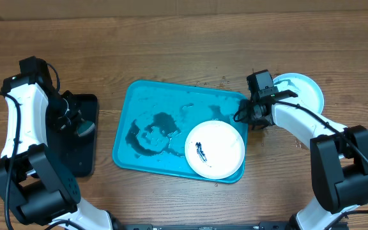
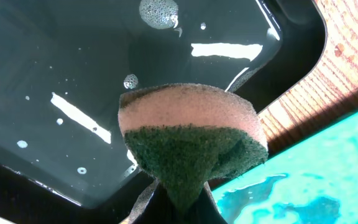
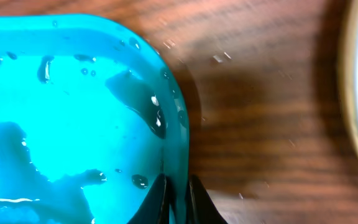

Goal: Clean dirty plates on tray and stack at the side
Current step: 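Move the right gripper to the pinkish plate rim on the teal tray, then grip the pinkish plate rim and drag it toward the left gripper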

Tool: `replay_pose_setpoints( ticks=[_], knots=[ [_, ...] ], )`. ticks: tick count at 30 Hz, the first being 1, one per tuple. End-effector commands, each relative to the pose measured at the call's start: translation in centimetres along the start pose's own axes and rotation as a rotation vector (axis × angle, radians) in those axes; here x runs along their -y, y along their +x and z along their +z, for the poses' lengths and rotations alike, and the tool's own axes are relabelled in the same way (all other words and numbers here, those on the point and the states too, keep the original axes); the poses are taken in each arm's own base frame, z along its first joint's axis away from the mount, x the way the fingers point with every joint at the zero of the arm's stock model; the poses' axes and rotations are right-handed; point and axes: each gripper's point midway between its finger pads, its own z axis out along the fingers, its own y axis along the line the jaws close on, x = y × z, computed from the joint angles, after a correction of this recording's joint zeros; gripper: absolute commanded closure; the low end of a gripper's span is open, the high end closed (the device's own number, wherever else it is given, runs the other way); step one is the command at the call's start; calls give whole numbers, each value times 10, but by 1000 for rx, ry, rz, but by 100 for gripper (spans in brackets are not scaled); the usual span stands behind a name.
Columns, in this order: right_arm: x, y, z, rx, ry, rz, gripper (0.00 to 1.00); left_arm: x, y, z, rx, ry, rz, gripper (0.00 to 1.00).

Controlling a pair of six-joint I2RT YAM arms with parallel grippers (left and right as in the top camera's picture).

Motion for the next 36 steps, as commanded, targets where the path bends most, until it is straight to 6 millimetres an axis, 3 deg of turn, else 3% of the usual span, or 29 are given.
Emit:
replay_pose_setpoints(
  ticks=[1,8,13,21,23,25,32,34,36],
  knots=[
    [2,-1,12,7,18,-106,96,1,1,2,-8,3,20,96],
    [-8,-25,11,106,-18,-160,96,1,1,2,-10,2,30,96],
    [-11,-31,10,129,-26,-158,95,1,0,2,-7,4,31,96],
    [-11,-28,2,78,-12,-138,78,2,0,2,-4,6,32,96],
    [-12,-30,-5,57,-2,-119,72,2,0,2,-4,6,32,96],
    [-15,-36,-21,29,7,-96,55,2,0,2,-5,6,32,96],
    [-17,-35,-70,-88,58,-57,51,2,0,2,-5,7,32,96],
    [-17,-34,-84,-113,71,-13,42,2,0,2,-6,6,31,96],
    [-17,-30,-95,-132,78,15,42,1,1,2,-8,5,31,96]
  ],
)
